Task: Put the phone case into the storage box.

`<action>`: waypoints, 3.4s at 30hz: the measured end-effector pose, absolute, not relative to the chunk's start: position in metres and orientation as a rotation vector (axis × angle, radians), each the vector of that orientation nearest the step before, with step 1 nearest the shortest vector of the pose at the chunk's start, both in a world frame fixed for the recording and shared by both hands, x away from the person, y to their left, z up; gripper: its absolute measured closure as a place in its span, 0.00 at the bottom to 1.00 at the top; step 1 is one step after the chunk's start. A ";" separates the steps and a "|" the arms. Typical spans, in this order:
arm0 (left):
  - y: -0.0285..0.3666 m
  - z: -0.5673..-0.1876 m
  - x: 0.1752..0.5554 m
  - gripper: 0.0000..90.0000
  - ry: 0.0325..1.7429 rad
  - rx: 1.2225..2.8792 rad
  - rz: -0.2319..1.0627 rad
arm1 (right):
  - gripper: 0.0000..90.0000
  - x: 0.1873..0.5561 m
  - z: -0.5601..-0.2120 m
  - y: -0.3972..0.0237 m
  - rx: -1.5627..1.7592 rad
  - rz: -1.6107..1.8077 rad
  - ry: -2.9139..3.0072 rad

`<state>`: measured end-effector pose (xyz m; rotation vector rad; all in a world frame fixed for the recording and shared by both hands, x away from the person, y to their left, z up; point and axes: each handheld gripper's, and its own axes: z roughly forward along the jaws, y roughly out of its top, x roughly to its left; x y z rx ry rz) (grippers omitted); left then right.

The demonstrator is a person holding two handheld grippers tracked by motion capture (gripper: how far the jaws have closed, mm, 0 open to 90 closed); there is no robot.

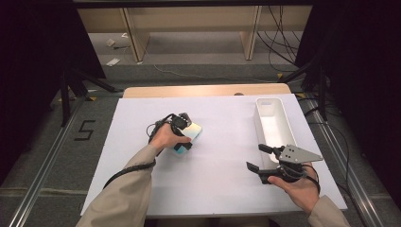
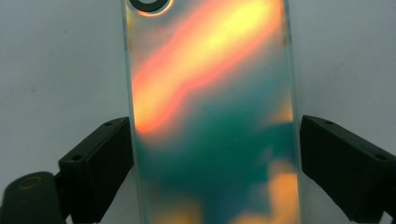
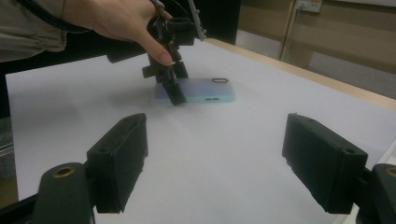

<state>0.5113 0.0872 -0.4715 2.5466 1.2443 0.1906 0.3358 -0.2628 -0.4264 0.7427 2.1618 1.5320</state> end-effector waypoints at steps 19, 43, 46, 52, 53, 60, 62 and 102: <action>0.088 -0.471 0.506 0.18 1.283 2.503 0.198 | 0.26 0.336 -0.426 -0.263 0.758 1.525 2.154; 0.096 -0.474 0.499 0.19 1.244 2.424 0.230 | 0.24 0.336 -0.426 -0.263 0.768 1.523 2.133; 0.098 -0.474 0.497 0.19 1.243 2.405 0.229 | 0.24 0.337 -0.427 -0.263 0.767 1.529 2.131; 0.103 -0.474 0.494 0.19 1.226 2.366 0.243 | 0.24 0.337 -0.427 -0.263 0.768 1.527 2.130; 0.104 -0.474 0.493 0.19 1.227 2.356 0.244 | 0.24 0.337 -0.427 -0.263 0.768 1.527 2.129; 0.110 -0.465 0.488 0.19 1.184 2.268 0.289 | 0.24 0.337 -0.427 -0.263 0.776 1.529 2.124; 0.112 -0.461 0.487 0.19 1.174 2.239 0.306 | 0.24 0.337 -0.427 -0.263 0.777 1.531 2.124; 0.144 -0.442 0.434 0.19 1.004 2.003 0.382 | 0.19 0.340 -0.425 -0.263 0.823 1.534 2.086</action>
